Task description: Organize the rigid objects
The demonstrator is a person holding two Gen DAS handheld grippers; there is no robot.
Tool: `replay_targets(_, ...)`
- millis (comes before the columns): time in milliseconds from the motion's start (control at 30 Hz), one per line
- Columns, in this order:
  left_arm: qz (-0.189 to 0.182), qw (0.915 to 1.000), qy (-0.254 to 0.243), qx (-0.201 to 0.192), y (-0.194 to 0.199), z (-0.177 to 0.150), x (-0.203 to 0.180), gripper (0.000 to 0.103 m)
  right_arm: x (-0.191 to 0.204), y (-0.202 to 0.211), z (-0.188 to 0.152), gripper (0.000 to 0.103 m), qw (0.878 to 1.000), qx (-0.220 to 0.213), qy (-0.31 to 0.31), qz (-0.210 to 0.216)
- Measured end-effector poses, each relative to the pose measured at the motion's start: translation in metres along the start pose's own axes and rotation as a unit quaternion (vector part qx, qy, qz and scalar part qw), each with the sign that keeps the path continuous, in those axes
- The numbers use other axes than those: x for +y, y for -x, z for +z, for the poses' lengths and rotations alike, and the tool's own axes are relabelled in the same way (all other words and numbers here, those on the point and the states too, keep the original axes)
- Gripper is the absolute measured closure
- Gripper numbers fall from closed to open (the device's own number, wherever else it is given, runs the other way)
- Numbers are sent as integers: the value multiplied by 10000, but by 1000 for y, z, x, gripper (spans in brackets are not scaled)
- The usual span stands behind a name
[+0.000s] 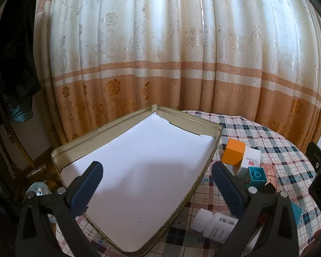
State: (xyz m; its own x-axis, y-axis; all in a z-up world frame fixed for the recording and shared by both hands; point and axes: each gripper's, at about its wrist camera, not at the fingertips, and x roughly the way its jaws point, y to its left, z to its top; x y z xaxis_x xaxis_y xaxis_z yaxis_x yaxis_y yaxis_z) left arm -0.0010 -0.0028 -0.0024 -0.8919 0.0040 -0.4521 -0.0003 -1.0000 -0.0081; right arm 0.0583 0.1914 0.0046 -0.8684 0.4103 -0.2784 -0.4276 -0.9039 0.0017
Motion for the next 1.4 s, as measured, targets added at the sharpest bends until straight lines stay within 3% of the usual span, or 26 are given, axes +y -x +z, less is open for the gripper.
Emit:
replay_targets(833, -9, 10000, 2, 1, 1, 1, 0, 0, -1, -2, -2, 0, 10000, 35, -49, 22)
replay_targets(1100, -159, 9997, -111, 153, 2, -3, -4, 0, -5, -9, -3, 0, 9990, 397, -34, 177)
replay_targets(1233, -268, 9989, -335, 202, 12, -6, -9, 0, -17, -10, -7, 0, 9963, 805, 106, 286)
replay_targets(1400, -748, 9925, -847, 476, 24, -15, -16, 0, -45, 0, -16, 0, 9935, 1064, 124, 374)
